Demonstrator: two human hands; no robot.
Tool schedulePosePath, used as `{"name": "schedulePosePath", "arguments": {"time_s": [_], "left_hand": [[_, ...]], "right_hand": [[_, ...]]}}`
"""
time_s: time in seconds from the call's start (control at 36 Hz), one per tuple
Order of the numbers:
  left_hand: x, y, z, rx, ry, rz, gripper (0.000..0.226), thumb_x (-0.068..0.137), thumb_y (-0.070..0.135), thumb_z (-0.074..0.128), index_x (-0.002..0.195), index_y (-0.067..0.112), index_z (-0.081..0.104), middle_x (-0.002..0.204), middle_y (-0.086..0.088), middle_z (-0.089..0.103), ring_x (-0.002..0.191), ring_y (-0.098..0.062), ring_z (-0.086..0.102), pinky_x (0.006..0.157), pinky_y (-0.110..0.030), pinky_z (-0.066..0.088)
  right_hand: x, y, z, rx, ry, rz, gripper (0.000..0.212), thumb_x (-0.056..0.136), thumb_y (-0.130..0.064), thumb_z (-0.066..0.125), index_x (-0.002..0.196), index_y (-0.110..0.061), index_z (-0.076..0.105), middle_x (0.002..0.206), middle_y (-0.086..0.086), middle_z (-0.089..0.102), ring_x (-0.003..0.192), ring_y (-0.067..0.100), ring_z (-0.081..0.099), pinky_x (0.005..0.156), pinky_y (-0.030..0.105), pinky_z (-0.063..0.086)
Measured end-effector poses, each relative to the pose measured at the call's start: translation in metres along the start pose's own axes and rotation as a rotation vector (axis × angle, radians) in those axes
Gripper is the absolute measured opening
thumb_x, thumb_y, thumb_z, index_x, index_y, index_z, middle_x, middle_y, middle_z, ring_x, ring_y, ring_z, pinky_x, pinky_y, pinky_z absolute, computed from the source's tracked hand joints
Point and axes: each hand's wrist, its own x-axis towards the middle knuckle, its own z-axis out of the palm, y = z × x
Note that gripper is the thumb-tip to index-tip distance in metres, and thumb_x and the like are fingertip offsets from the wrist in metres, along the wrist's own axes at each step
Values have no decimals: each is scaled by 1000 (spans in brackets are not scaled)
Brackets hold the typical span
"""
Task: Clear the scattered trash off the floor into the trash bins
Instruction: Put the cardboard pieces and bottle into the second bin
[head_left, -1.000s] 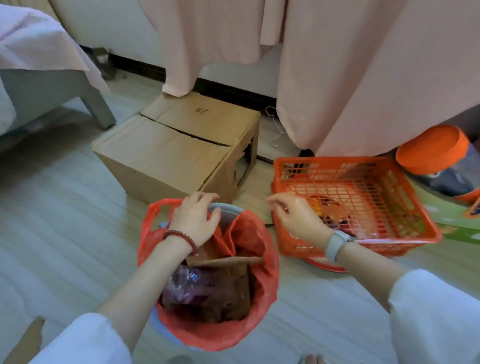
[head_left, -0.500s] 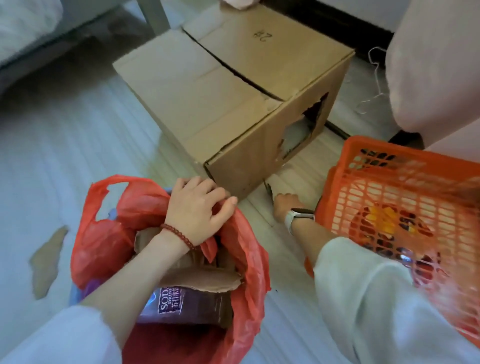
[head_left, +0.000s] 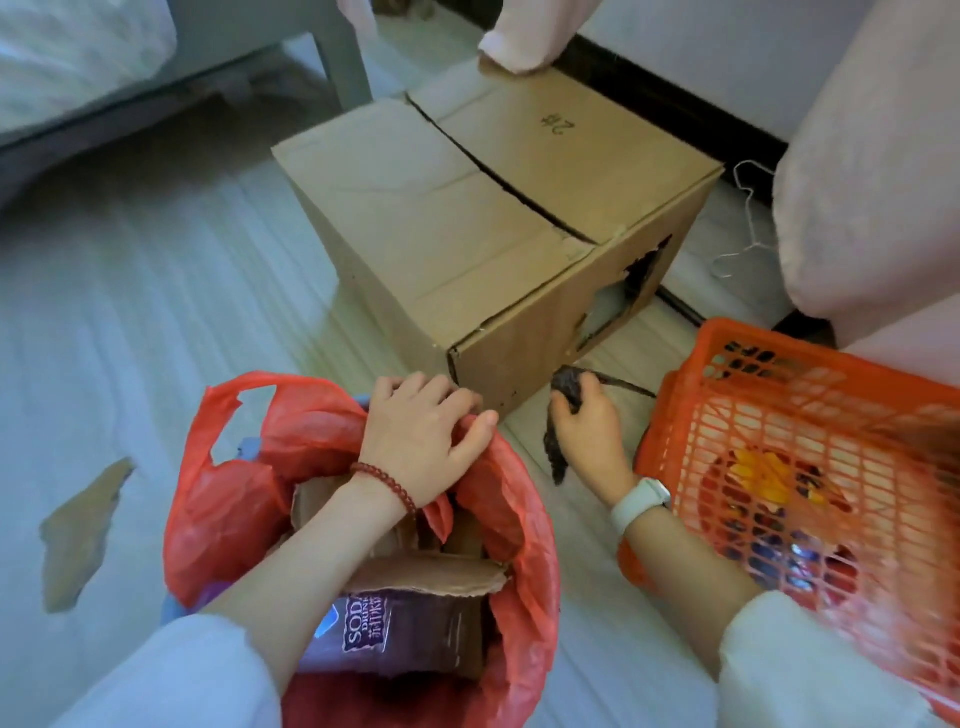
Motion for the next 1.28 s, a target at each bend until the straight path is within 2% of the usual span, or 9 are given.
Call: {"name": "schedulePosePath", "arguments": {"time_s": [0.14, 0.28, 0.39, 0.47, 0.64, 0.81, 0.94, 1.14, 1.28], "left_hand": [[-1, -10, -23, -177, 9, -6, 49, 81, 47, 31, 107, 22, 64, 108, -2, 59, 103, -23, 56, 88, -38, 34], [-24, -52, -62, -273, 211, -176, 42, 75, 34, 36, 99, 17, 66, 104, -7, 60, 99, -28, 58, 83, -41, 41], [-64, -106, -92, -299, 248, -280, 36, 75, 28, 42, 98, 15, 67, 103, -10, 60, 98, -32, 58, 83, -43, 41], [-101, -153, -103, -300, 236, -342, 36, 76, 26, 42, 99, 13, 67, 102, -12, 60, 97, -34, 58, 84, -45, 42], [-190, -255, -96, -324, -18, -711, 40, 88, 20, 49, 128, 17, 48, 133, -10, 43, 118, -31, 47, 99, -40, 36], [-296, -339, -36, -318, -272, -1007, 53, 87, 35, 50, 137, 23, 34, 144, -8, 30, 127, -32, 34, 99, -44, 35], [-375, -370, 36, -350, -493, -1232, 90, 79, 63, 51, 146, 34, -2, 156, -3, -12, 142, -31, -7, 112, -53, 13], [-404, -363, 98, -258, -433, -1346, 111, 60, 88, 38, 141, 39, -21, 148, -3, -35, 135, -30, -34, 106, -59, -17], [-406, -368, 111, -236, -405, -1356, 111, 57, 90, 35, 139, 41, -22, 148, -2, -36, 133, -30, -36, 105, -59, -19]], "right_hand": [[-43, -67, -51, 77, 43, -313, 29, 92, -19, 42, 81, 7, 49, 64, 18, 46, 57, 26, 41, 55, 34, 23], [-97, -129, -64, -216, -307, -466, 31, 84, -31, 40, 71, -5, 50, 66, 5, 51, 64, 22, 49, 62, 38, 37], [-128, -160, -53, -914, -561, -352, 39, 91, -38, 45, 122, -16, 52, 125, 7, 54, 112, 30, 51, 90, 38, 45], [-147, -193, -26, -927, -347, -398, 46, 92, -40, 42, 133, -19, 45, 130, 6, 50, 118, 28, 47, 95, 38, 42], [-177, -275, 110, -475, -380, -642, 29, 91, -24, 44, 113, -15, 61, 109, 7, 64, 106, 27, 58, 87, 40, 48], [-200, -265, 279, -580, -697, -501, 37, 95, -21, 41, 131, -18, 47, 130, 6, 50, 120, 27, 49, 96, 36, 42], [-224, -212, 374, -693, -863, -386, 42, 96, -24, 42, 137, -12, 39, 137, 12, 41, 126, 30, 42, 96, 37, 42], [-232, -193, 466, -666, -714, -424, 43, 95, -33, 46, 128, -6, 45, 133, 12, 42, 124, 29, 37, 92, 40, 41], [-236, -206, 536, -691, -713, -454, 88, 78, -61, 55, 145, -22, 14, 151, 18, 13, 139, 39, 11, 107, 52, 25]]}}
